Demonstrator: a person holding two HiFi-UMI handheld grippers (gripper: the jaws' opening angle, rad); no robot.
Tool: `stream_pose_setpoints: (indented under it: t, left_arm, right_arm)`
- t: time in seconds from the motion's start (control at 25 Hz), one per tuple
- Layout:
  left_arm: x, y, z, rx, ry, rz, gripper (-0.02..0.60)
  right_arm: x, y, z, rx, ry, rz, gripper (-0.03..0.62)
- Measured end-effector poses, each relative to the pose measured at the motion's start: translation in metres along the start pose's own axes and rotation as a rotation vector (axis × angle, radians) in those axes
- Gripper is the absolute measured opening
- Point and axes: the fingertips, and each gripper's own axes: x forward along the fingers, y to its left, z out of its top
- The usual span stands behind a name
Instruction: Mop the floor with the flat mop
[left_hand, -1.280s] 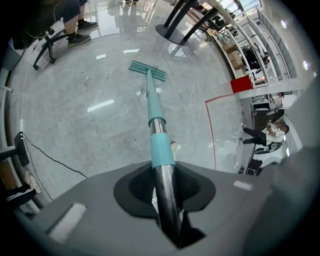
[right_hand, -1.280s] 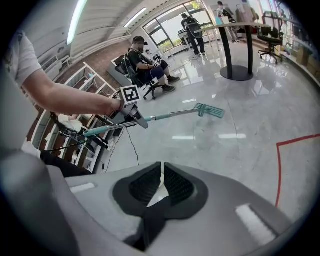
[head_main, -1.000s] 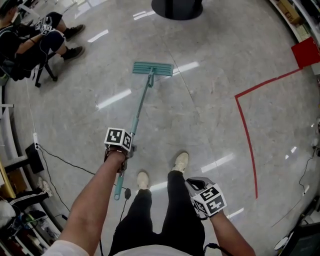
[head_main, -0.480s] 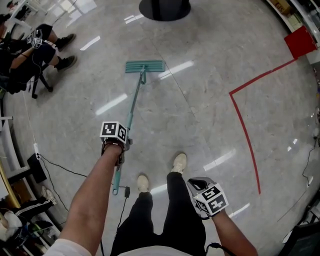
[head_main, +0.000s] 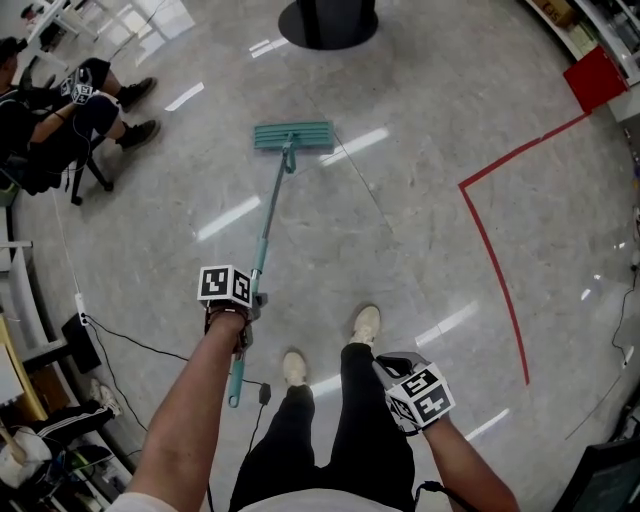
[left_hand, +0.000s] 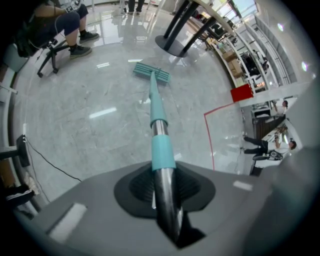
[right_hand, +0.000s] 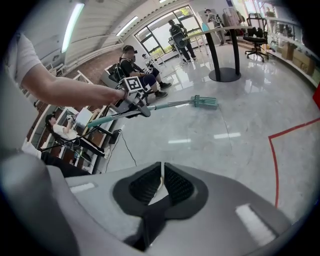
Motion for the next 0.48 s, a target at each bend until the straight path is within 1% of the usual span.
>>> stream_pose_setpoints:
  t: [0.2, 0.36, 0.48]
  left_arm:
    - [-0.020, 0.005, -0.054, 0.014, -0.016, -0.012, 0.084]
    - [-0.026, 0.022, -0.114, 0.034, 0.009, 0.006, 0.084]
    - [-0.027, 0.035, -0.157, 0.030, 0.039, 0.004, 0.086]
  right_arm:
    - [0.007, 0.017, 0.003, -0.020, -0.016, -0.002, 0.021]
    - [0.017, 0.035, 0.005, -0.054, -0.012, 0.012, 0.021]
    - [0.024, 0.047, 0.011, -0.086, -0.014, 0.024, 0.021]
